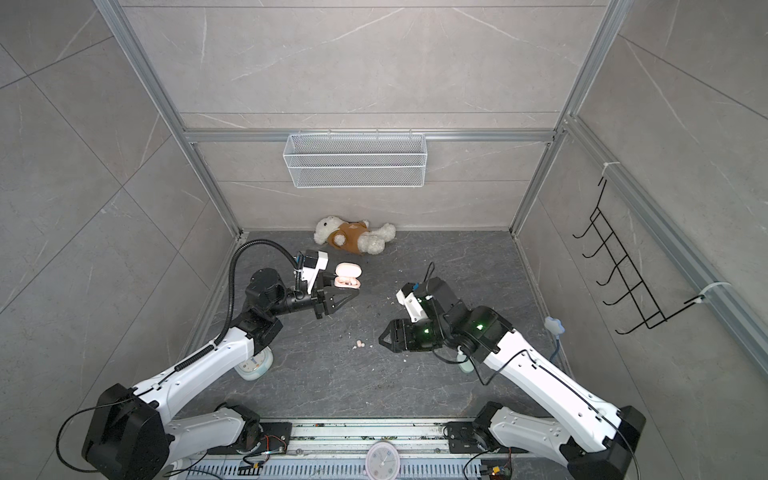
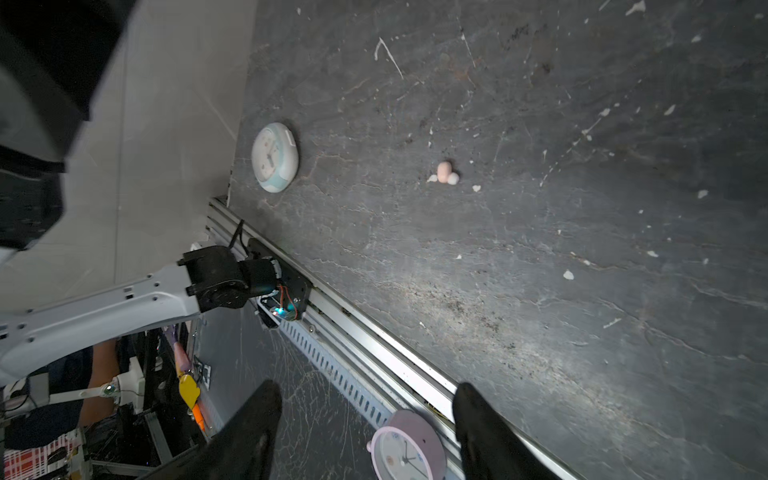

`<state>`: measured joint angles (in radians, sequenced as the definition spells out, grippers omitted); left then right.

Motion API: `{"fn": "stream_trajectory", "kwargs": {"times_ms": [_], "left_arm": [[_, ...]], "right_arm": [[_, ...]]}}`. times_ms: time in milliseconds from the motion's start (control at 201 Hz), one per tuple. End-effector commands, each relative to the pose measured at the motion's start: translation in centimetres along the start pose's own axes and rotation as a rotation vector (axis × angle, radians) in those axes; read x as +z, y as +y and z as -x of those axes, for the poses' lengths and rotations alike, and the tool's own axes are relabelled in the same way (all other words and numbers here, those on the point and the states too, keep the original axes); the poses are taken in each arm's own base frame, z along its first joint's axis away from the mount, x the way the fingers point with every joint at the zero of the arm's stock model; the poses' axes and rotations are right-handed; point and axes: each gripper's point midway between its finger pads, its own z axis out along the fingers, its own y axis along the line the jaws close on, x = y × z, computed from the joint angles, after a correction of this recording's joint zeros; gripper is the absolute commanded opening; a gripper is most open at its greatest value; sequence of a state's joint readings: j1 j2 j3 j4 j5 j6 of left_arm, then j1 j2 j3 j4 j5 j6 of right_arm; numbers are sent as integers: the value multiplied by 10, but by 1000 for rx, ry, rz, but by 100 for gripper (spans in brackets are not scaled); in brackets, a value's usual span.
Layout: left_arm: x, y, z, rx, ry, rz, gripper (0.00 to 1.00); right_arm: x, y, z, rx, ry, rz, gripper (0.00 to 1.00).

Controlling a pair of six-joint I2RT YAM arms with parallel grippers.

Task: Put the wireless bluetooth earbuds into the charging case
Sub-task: 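Open the right gripper, release the earbud, and move toward the other earbud, then lower the right gripper over the second peach earbud and close on it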

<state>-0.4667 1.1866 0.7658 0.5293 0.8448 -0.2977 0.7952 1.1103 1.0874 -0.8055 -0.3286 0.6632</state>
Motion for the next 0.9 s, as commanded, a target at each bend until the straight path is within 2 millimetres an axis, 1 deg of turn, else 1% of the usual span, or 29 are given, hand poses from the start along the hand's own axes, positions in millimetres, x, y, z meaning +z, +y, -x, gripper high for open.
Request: {"fn": "stream_trajectory", "kwargs": {"times_ms": [0, 70, 124, 289, 373, 518, 657, 772, 891], "left_arm": [[-13, 2, 16, 40, -10, 25, 17], [-20, 7, 21, 43, -14, 52, 16], [-24, 11, 24, 44, -17, 71, 16], [-37, 29, 27, 32, -15, 144, 16], [-43, 36, 30, 29, -26, 170, 16], [-50, 50, 34, 18, -42, 203, 16], [-54, 60, 34, 5, -53, 213, 16], [-57, 66, 34, -1, -65, 220, 15], [-58, 67, 33, -1, -68, 218, 15]], "right_arm": [[30, -6, 11, -10, -58, -62, 67], [52, -11, 10, -22, -44, -120, 66], [68, -10, 10, -38, -30, -163, 66], [113, -12, 13, -50, 0, -262, 66], [132, -18, 14, -55, 24, -309, 65], [154, -24, 22, -101, 57, -376, 63], [176, -31, 23, -136, 113, -425, 58], [189, -36, 25, -145, 152, -452, 53], [199, -43, 27, -154, 186, -477, 45]]}}
